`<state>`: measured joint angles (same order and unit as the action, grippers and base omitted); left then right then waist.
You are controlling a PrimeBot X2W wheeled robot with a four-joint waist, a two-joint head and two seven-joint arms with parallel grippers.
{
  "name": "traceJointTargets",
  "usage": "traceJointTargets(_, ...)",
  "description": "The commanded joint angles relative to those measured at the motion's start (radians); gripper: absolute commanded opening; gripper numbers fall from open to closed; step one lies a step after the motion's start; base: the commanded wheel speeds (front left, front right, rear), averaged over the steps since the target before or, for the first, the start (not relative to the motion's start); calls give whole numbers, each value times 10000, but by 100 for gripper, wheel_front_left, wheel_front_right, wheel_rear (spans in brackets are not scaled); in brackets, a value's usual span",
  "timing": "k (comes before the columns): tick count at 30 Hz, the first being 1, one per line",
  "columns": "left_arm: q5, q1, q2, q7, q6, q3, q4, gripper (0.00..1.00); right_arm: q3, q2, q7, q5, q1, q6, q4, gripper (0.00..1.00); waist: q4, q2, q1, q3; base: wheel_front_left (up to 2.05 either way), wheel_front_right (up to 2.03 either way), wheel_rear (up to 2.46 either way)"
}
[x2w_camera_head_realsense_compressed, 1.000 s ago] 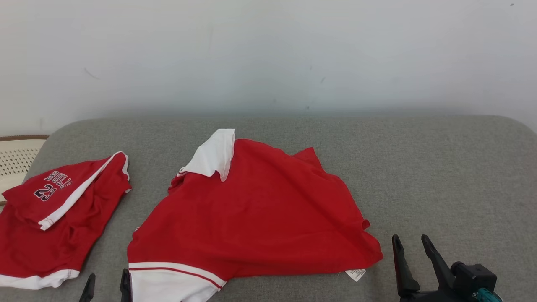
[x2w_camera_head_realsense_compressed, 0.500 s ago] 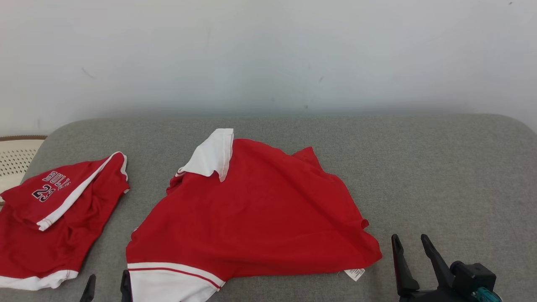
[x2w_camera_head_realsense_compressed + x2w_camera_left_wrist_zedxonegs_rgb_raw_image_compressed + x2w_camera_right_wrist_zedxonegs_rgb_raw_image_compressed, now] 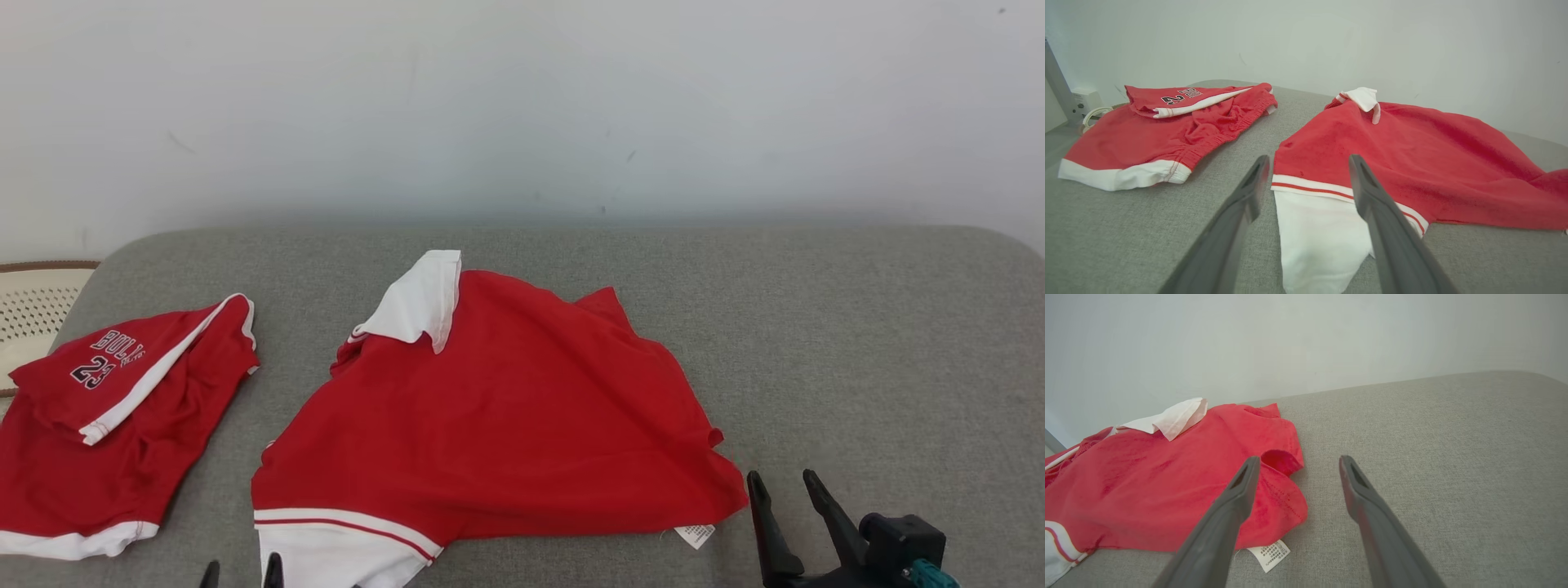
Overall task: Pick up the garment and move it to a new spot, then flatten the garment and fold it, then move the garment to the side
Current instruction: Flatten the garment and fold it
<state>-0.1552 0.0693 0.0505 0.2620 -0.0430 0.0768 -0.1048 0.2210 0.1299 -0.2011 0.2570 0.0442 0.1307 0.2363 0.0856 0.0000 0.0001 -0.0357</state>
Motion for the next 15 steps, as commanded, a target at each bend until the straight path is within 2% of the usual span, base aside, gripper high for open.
traceJointTargets(1, -182, 187, 1, 44, -40, -156, -173, 100, 113, 114, 68, 120, 45, 1, 112, 100, 29, 0, -1, 31, 0, 0, 0)
traceJointTargets(15, -930, -242, 6, 43, -316, -324, -2224, 100, 815, 346, 238, 491, 573, 1, 1418, 100, 82, 0, -1, 341, 0, 0, 0)
